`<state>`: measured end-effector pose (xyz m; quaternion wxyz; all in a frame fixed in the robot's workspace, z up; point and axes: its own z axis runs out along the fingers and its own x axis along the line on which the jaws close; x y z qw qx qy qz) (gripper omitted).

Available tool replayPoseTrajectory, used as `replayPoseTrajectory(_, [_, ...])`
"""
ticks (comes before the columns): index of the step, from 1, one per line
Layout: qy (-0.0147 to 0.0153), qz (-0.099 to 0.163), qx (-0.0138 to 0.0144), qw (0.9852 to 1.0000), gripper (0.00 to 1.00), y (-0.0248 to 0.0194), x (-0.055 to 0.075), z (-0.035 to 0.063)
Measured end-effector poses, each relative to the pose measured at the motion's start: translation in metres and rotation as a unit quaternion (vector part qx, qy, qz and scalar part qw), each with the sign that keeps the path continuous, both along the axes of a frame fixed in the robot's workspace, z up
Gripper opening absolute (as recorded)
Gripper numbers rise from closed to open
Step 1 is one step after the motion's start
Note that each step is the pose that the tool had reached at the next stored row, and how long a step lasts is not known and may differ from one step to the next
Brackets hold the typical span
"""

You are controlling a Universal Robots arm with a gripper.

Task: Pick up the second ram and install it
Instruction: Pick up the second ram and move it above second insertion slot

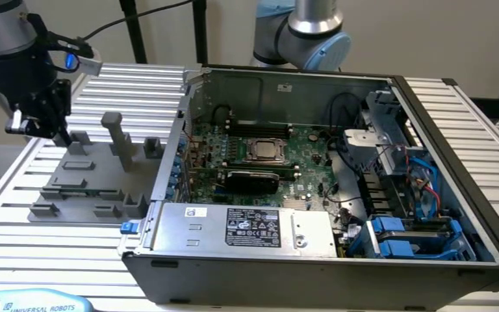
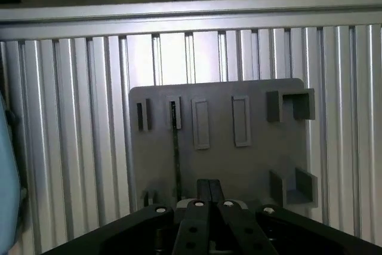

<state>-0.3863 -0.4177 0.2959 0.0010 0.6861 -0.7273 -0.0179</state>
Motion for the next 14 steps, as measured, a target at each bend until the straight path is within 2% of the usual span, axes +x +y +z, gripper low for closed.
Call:
replayPoseTrajectory(9, [0.0000,0.023,0.0000,0.9997,0.11,-0.0053,0.003,-0.0164])
replayPoseTrajectory(14, [0.0000,0.026,0.0000,0.9997,0.11,-0.0110,0.005,-0.0253])
